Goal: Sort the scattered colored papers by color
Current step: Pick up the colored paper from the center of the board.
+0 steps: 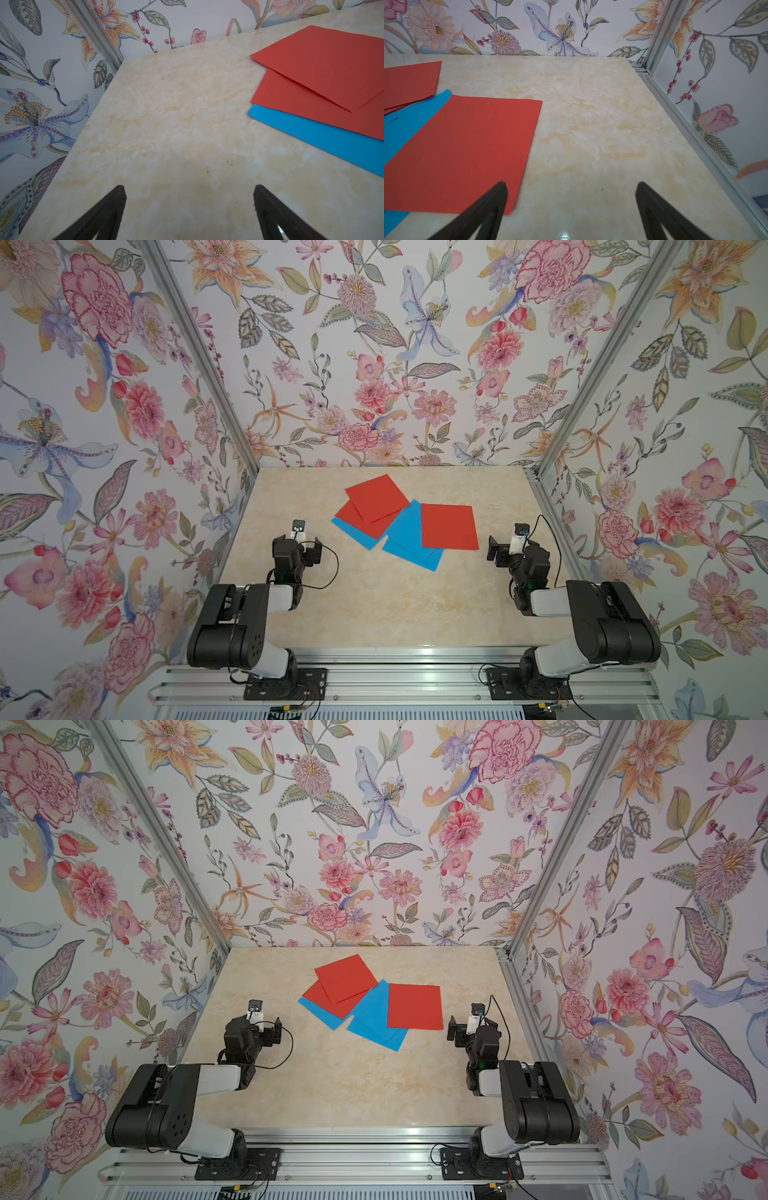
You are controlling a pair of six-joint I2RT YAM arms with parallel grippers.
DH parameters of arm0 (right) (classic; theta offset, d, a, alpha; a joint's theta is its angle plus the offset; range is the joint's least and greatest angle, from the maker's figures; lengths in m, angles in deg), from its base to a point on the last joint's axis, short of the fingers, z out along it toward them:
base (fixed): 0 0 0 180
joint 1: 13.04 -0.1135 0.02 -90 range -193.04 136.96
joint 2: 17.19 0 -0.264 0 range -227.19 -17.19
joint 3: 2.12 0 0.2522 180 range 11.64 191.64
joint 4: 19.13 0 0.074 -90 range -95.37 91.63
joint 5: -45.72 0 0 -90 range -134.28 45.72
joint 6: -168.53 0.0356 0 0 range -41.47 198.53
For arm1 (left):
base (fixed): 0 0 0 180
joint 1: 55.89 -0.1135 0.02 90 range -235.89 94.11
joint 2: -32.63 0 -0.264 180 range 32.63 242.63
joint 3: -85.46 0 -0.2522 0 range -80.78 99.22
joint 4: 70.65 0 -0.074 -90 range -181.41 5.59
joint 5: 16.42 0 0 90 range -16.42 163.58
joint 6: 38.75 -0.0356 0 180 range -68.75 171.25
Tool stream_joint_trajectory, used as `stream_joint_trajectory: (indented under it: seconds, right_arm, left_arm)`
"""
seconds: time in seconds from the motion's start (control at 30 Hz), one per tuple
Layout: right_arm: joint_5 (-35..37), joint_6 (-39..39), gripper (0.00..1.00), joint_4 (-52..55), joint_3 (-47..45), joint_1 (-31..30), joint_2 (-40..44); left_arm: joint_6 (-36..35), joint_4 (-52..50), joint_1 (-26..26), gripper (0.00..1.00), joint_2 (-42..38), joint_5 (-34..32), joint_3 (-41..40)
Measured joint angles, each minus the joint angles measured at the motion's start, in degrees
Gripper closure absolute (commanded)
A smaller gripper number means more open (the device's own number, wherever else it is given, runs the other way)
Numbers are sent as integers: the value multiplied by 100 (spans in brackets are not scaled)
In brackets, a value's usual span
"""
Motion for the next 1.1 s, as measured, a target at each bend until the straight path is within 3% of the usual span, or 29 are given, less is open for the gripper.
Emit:
stream_joint_trajectory:
  seconds: [0.57,0.73,0.8,0.93,1.1]
  right_arm:
    - [-2,0,0,-7,0,0,0]
    - [4,2,0,87,55,0,2]
    - [20,20,0,376,197,0,92]
    - [15,94,0,1611,787,-4,664]
    - [-162,415,0,3130,1867,-208,1150]
  left_arm:
    - [2,-2,-24,2,0,81,4]
    - [4,-2,-35,11,0,125,9]
    - [15,-125,-39,17,-26,131,61]
    - [208,-1095,-24,19,-531,94,551]
    - [1440,-1762,168,24,-1279,466,1377]
